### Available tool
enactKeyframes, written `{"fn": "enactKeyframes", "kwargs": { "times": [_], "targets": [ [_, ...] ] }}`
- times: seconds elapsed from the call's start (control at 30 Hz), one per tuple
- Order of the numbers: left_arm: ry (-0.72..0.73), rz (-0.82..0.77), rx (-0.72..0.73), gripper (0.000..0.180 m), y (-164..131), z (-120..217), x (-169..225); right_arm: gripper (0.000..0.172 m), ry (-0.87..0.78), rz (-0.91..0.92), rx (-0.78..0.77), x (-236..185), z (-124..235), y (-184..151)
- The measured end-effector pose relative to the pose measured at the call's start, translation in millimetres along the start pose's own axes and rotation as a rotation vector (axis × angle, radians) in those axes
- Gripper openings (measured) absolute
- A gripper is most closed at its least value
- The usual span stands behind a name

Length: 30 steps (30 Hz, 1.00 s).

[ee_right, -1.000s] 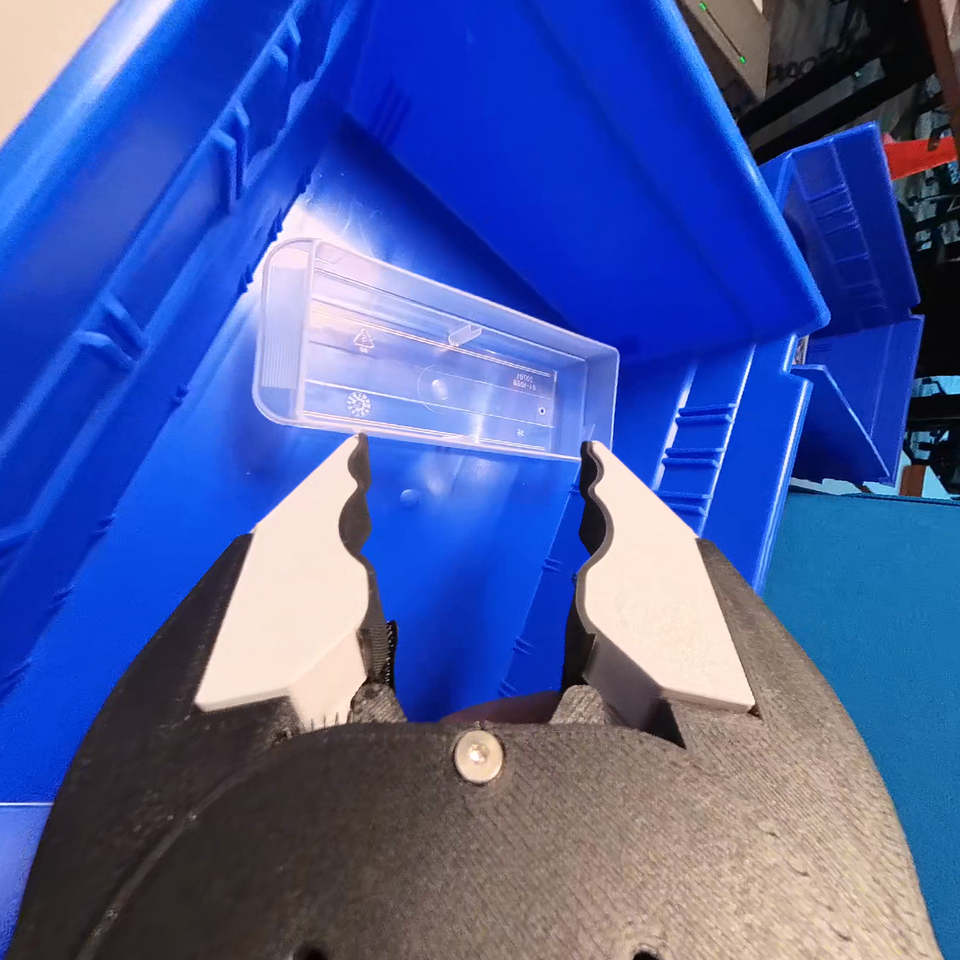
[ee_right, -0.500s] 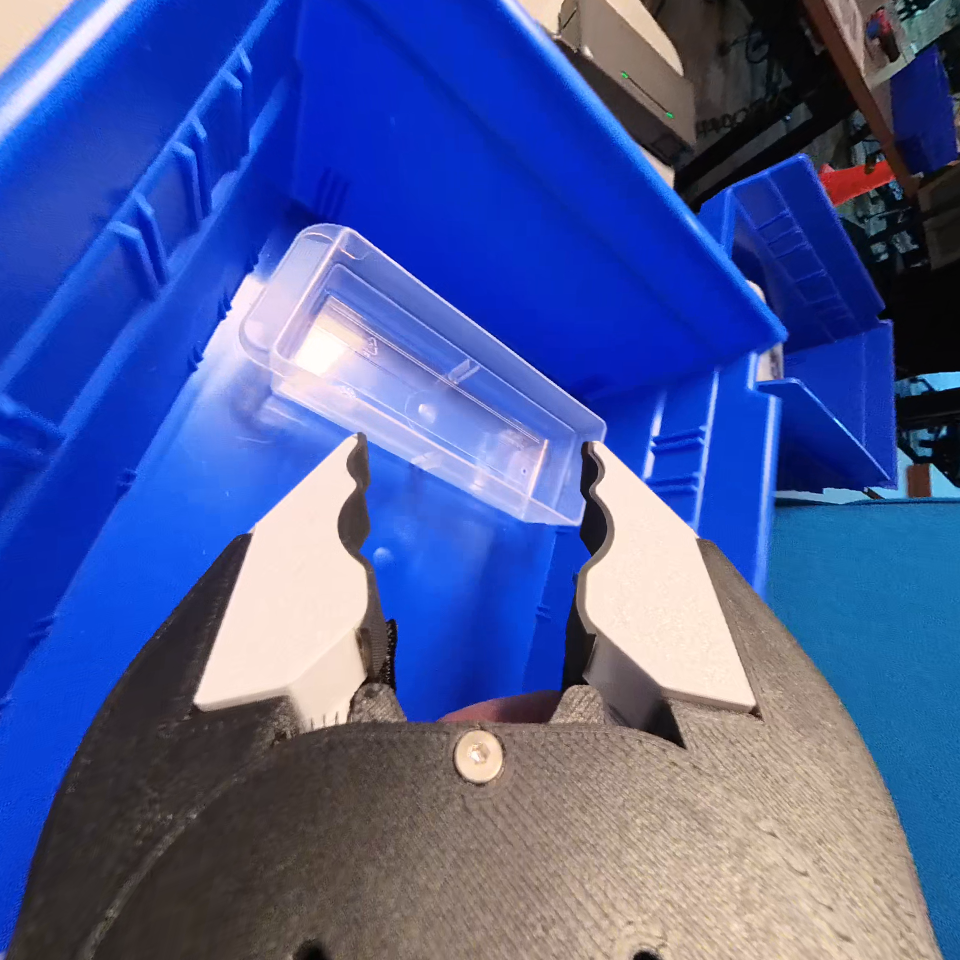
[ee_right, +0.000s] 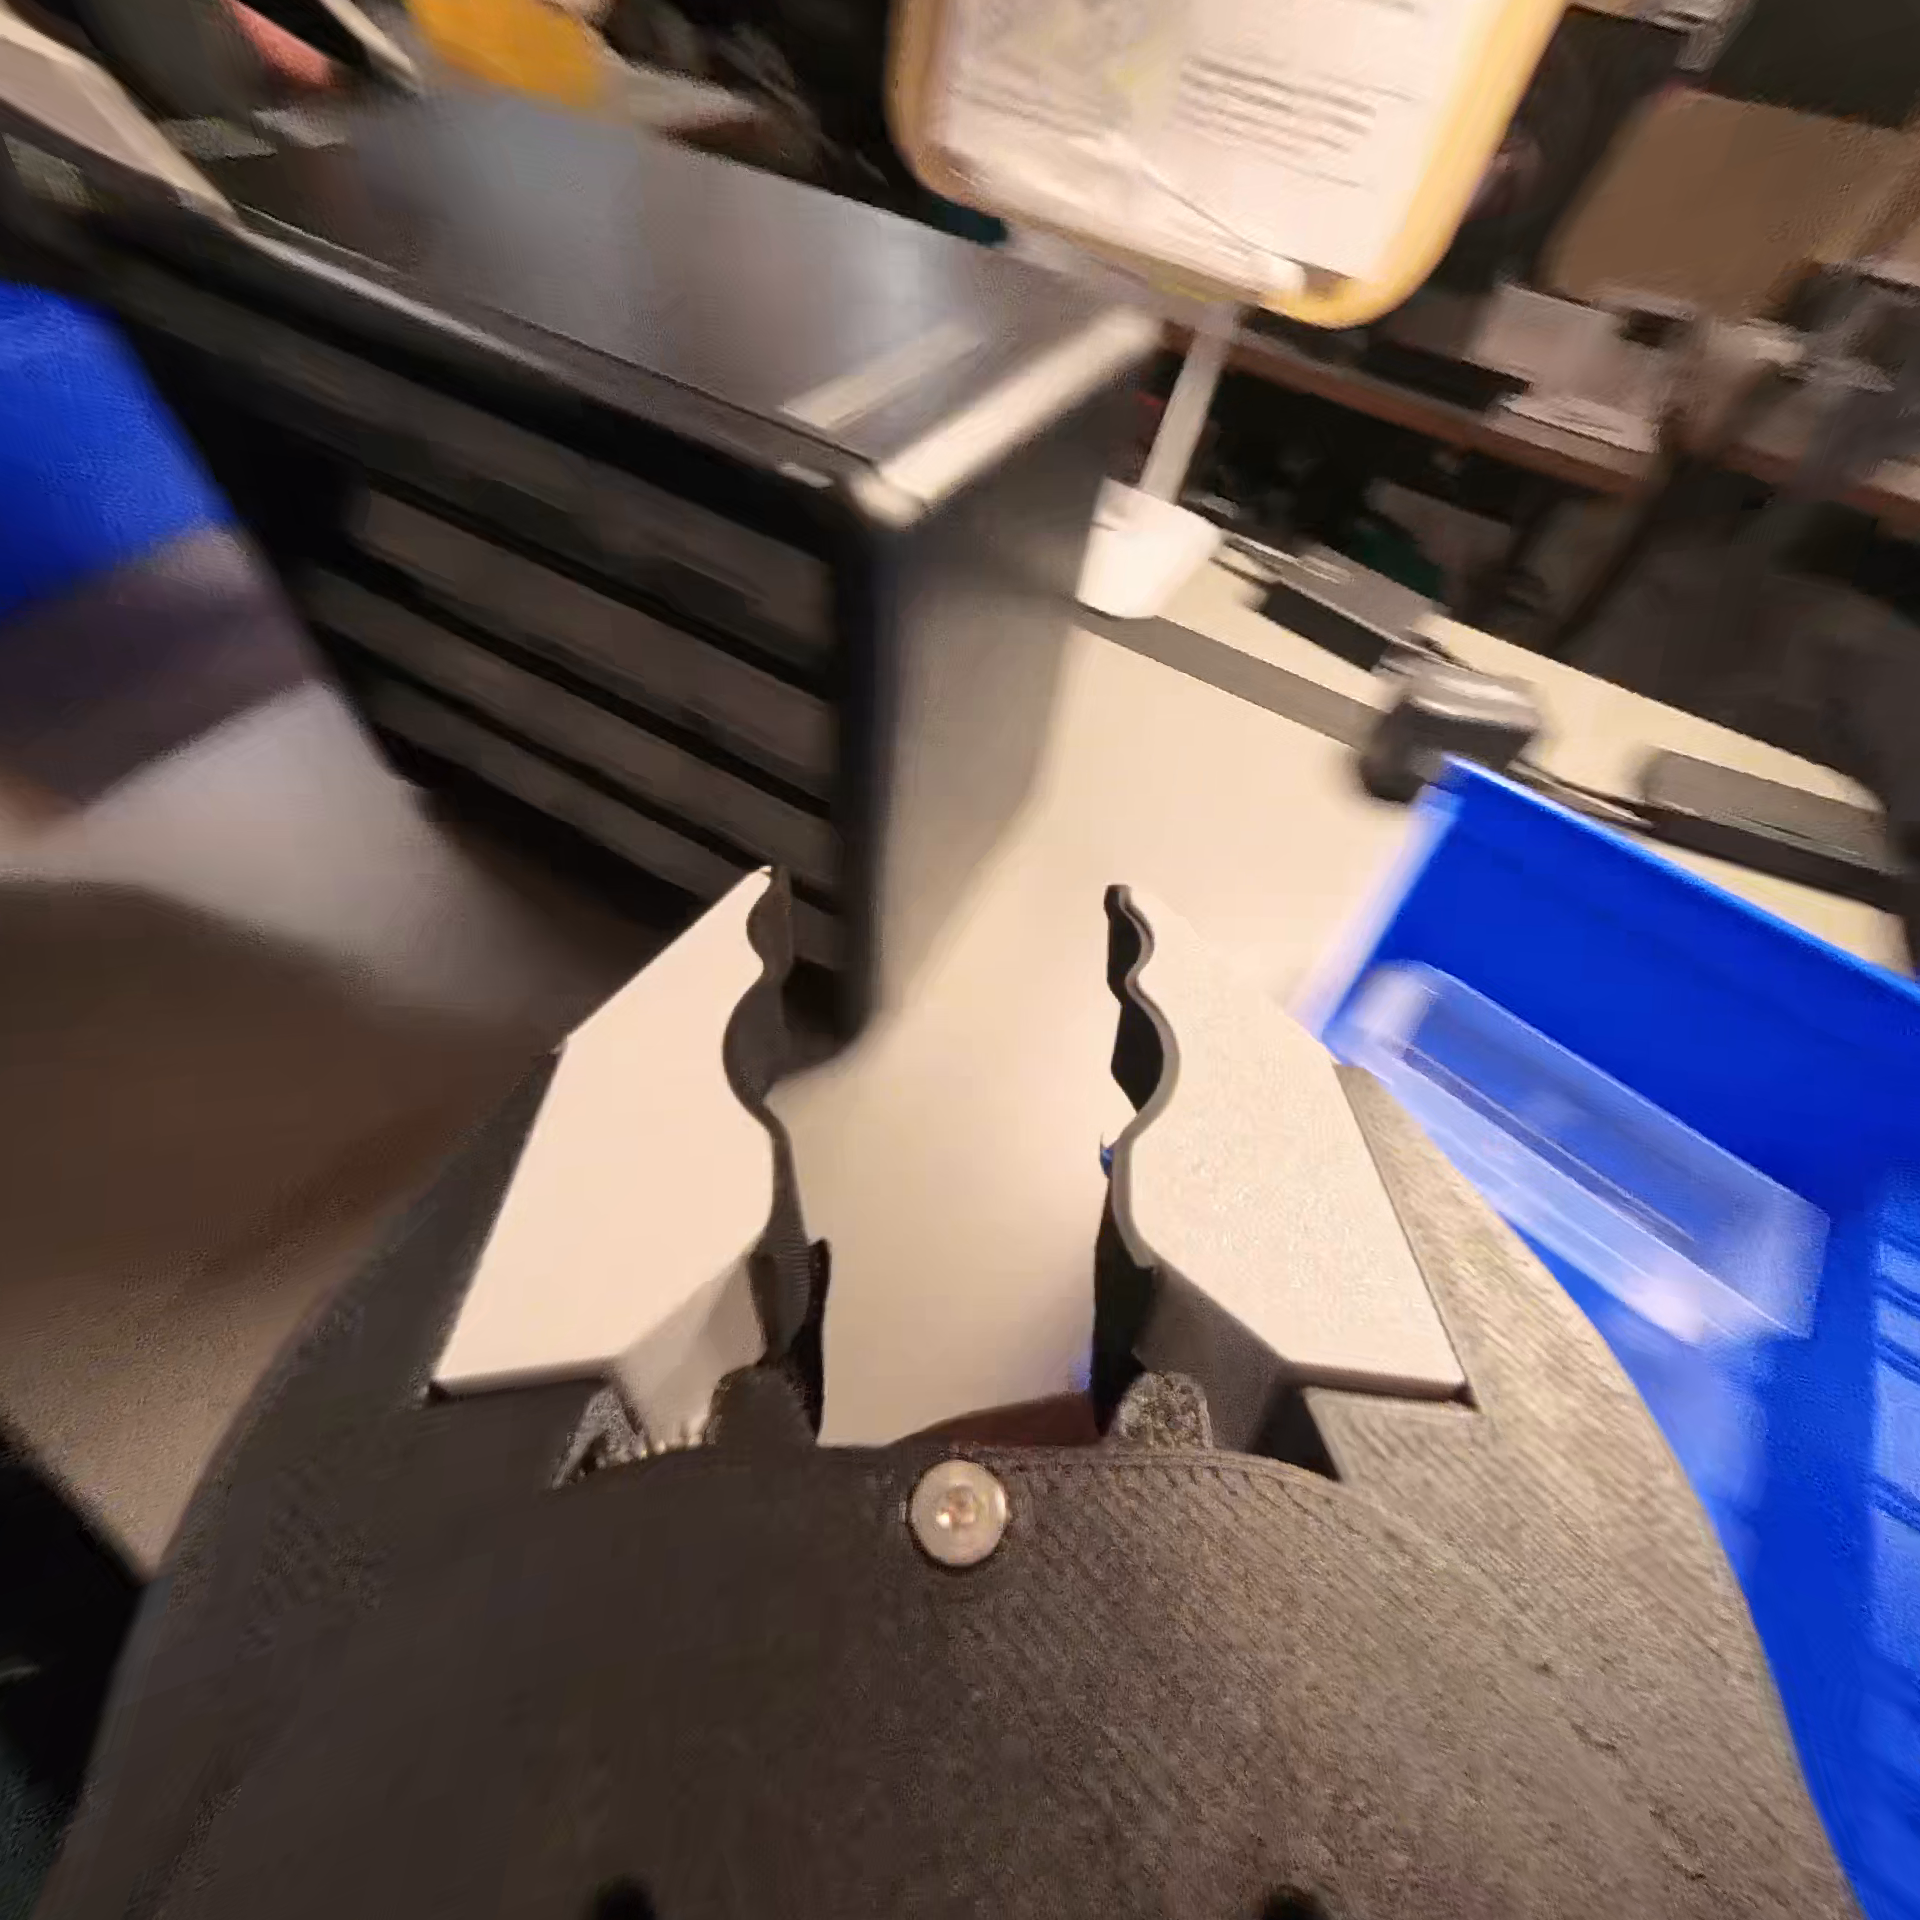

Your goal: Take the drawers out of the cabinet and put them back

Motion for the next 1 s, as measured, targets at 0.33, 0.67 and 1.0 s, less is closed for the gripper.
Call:
{"fn": "enactKeyframes", "kwargs": {
  "times": [0.33, 0.67, 1.0],
  "targets": [
    [-0.005, 0.014, 0.002, 0.075, -2, 1, -1, 0.04, 0.582, -0.669, 0.259, -166, -131, 13],
    [-0.018, 0.014, 0.007, 0.074, -2, 2, -1, 0.03, 0.378, -0.912, 0.469, -135, -150, 26],
    [-0.013, 0.038, 0.012, 0.074, -4, 1, -5, 0.016, 0.436, -1.001, 0.498, -148, -167, 28]
  ]
}}
Point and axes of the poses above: each gripper's, where its closed fingertips meet, z back along the fingers, y out of its top, x = y × z across the jaws, the point moved 3 cm from there along z, back along the fingers, and after that the axes turned 5 degrees about y, right-handed, at the moved point
